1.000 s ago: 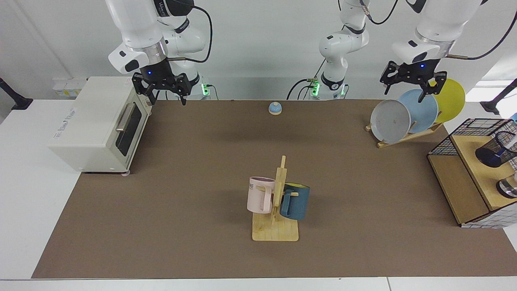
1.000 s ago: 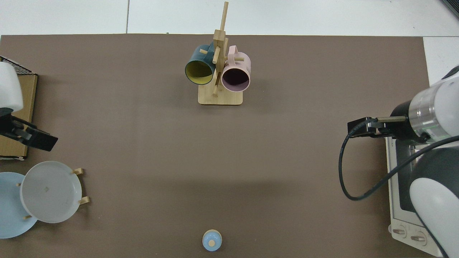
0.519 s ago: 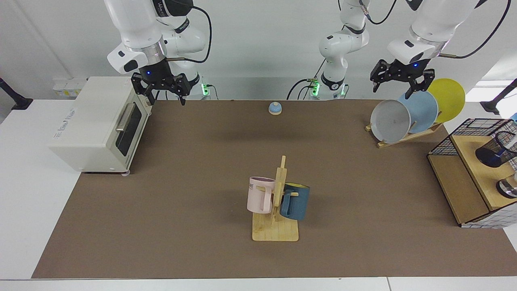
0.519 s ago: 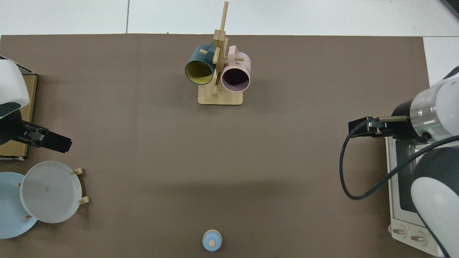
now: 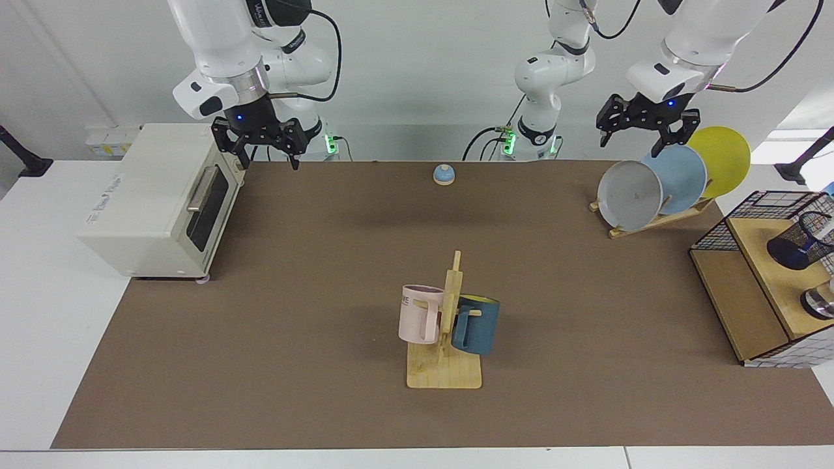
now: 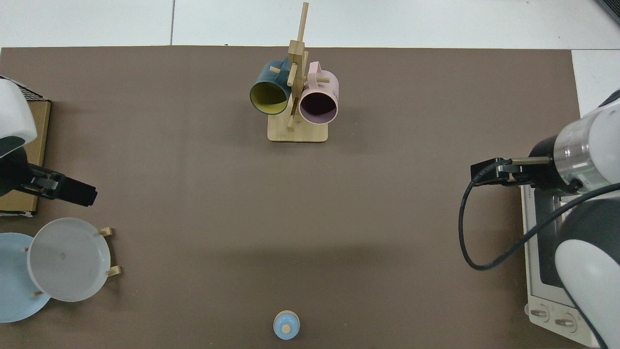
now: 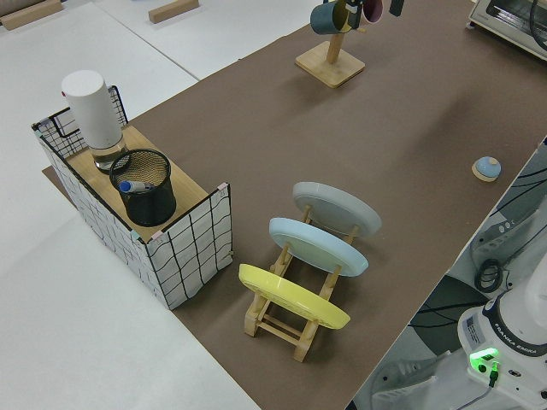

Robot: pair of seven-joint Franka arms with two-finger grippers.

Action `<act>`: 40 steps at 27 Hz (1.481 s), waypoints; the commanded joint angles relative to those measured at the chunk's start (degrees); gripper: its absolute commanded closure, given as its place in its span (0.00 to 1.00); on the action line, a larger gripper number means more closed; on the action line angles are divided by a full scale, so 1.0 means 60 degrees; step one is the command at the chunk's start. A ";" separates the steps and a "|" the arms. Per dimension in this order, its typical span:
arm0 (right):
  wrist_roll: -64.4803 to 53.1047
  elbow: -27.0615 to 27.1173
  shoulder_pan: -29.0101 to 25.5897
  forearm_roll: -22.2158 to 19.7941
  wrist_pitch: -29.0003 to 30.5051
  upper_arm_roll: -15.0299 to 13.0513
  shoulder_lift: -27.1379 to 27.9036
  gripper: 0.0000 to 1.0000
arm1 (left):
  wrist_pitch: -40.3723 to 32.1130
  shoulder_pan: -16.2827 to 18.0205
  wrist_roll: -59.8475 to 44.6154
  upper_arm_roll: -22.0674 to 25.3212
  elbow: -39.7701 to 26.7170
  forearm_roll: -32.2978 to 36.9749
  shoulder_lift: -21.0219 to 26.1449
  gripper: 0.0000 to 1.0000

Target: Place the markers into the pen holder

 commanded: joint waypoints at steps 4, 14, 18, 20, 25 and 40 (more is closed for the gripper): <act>-0.0179 -0.0138 -0.0152 0.0085 0.0057 0.0083 -0.0124 0.00 | -0.0215 -0.0127 -0.0034 0.0384 0.0086 -0.0172 -0.0075 0.00; -0.0179 -0.0138 -0.0152 0.0085 0.0072 0.0083 -0.0124 0.00 | -0.0172 -0.3203 -0.0049 0.3753 0.0086 -0.0435 -0.0221 0.00; -0.0179 -0.0138 -0.0152 0.0085 0.0072 0.0083 -0.0109 0.00 | -0.0172 -0.3482 -0.0034 0.4047 0.0057 -0.0435 -0.0294 0.00; -0.0179 -0.0138 -0.0152 0.0085 0.0072 0.0083 -0.0109 0.00 | -0.0172 -0.3614 -0.0034 0.4179 0.0028 -0.0435 -0.0309 0.00; -0.0179 -0.0138 -0.0152 0.0085 0.0072 0.0083 -0.0124 0.00 | -0.0142 -0.3805 0.0039 0.4487 -0.0016 -0.0435 -0.0382 0.00; -0.0179 -0.0138 -0.0152 0.0085 0.0072 0.0083 -0.0109 0.00 | 0.0575 -0.4215 0.0069 0.5088 -0.0822 -0.0553 -0.0925 0.00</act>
